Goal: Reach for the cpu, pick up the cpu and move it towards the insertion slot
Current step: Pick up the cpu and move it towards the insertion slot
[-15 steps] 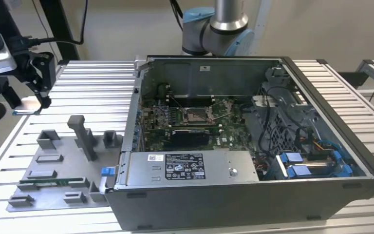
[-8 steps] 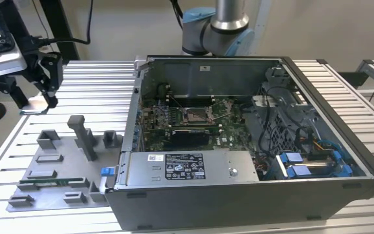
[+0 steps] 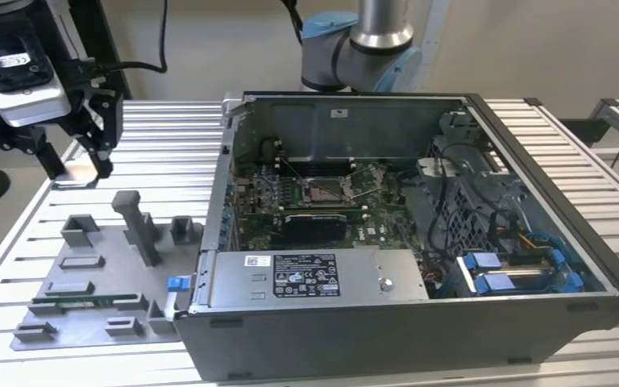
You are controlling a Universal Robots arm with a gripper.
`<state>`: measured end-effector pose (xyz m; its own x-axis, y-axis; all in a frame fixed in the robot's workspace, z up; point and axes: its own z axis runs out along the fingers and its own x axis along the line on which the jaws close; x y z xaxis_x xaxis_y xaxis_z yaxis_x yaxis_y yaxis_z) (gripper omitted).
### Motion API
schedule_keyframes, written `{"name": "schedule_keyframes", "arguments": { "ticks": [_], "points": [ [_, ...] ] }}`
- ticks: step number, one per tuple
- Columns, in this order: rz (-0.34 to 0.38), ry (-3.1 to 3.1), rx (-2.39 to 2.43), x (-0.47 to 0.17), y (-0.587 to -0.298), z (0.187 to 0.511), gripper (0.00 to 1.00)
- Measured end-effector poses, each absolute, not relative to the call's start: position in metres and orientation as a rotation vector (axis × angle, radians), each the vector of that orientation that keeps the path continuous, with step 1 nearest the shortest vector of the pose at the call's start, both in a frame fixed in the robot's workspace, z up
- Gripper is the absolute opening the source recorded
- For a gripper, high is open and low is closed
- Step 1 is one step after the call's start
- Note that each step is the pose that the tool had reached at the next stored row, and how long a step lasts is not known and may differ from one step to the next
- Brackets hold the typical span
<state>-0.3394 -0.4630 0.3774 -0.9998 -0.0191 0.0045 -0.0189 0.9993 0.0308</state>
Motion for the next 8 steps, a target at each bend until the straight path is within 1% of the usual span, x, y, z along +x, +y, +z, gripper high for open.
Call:
{"name": "schedule_keyframes", "arguments": {
  "ticks": [8],
  "points": [
    [-0.048, -3.136, 0.03, -0.318, -0.463, 0.377, 0.0]
  ]
}}
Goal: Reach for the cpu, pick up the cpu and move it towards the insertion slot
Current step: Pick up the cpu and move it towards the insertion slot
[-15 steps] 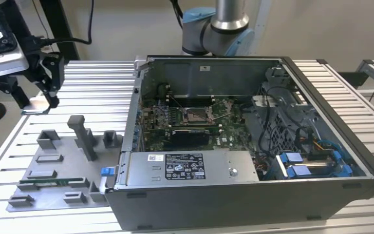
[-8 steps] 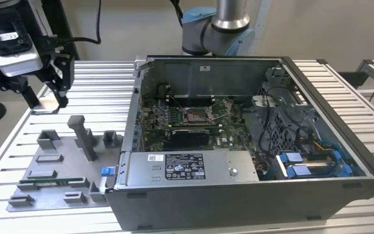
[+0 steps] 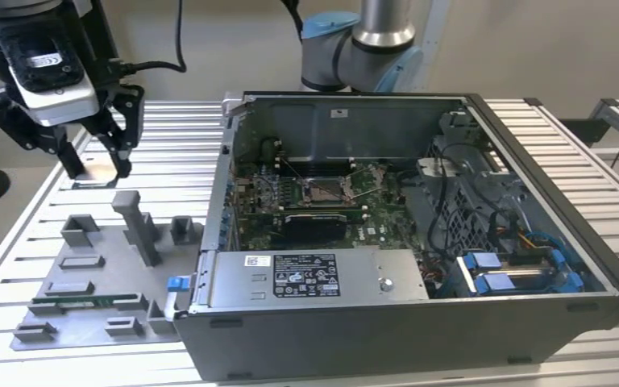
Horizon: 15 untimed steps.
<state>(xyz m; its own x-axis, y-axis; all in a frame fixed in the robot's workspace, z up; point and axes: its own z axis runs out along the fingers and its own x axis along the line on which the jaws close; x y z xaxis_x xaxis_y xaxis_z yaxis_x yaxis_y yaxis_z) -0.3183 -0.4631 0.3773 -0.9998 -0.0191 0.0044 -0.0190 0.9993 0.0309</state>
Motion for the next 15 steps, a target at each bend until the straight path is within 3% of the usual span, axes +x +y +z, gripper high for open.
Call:
{"name": "schedule_keyframes", "arguments": {
  "ticks": [15],
  "points": [
    [-0.048, -3.136, 0.03, -0.266, -0.463, 0.377, 0.0]
  ]
}}
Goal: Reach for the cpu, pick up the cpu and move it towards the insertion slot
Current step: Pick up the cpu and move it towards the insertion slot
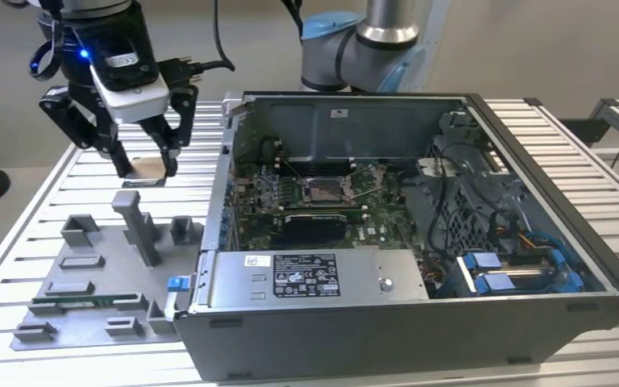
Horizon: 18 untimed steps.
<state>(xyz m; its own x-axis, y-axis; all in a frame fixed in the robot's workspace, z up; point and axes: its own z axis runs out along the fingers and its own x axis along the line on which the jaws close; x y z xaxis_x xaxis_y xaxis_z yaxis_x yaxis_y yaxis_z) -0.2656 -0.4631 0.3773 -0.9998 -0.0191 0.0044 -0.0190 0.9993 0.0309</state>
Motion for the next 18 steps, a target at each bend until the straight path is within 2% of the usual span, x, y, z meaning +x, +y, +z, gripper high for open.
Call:
{"name": "schedule_keyframes", "arguments": {
  "ticks": [18],
  "points": [
    [-0.049, -3.136, 0.03, -0.222, -0.463, 0.377, 0.0]
  ]
}}
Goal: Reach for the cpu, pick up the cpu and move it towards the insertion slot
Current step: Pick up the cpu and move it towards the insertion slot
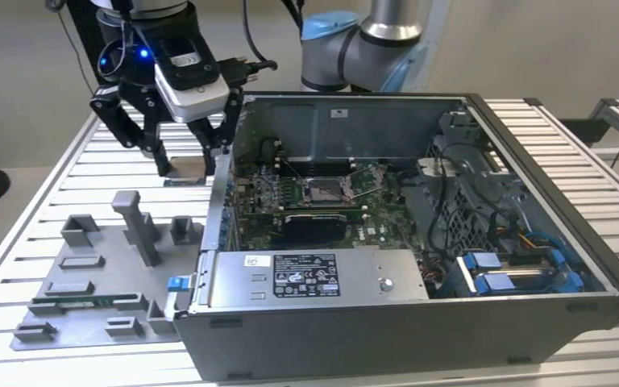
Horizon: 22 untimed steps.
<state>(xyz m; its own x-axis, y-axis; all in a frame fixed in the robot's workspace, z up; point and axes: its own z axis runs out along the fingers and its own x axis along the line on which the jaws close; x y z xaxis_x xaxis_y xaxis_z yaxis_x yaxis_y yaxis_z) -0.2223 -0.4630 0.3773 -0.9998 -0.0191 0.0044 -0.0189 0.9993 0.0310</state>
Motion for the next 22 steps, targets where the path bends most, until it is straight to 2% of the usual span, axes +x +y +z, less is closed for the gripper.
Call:
{"name": "schedule_keyframes", "arguments": {
  "ticks": [22],
  "points": [
    [-0.048, -3.136, 0.03, -0.141, -0.463, 0.377, 0.0]
  ]
}}
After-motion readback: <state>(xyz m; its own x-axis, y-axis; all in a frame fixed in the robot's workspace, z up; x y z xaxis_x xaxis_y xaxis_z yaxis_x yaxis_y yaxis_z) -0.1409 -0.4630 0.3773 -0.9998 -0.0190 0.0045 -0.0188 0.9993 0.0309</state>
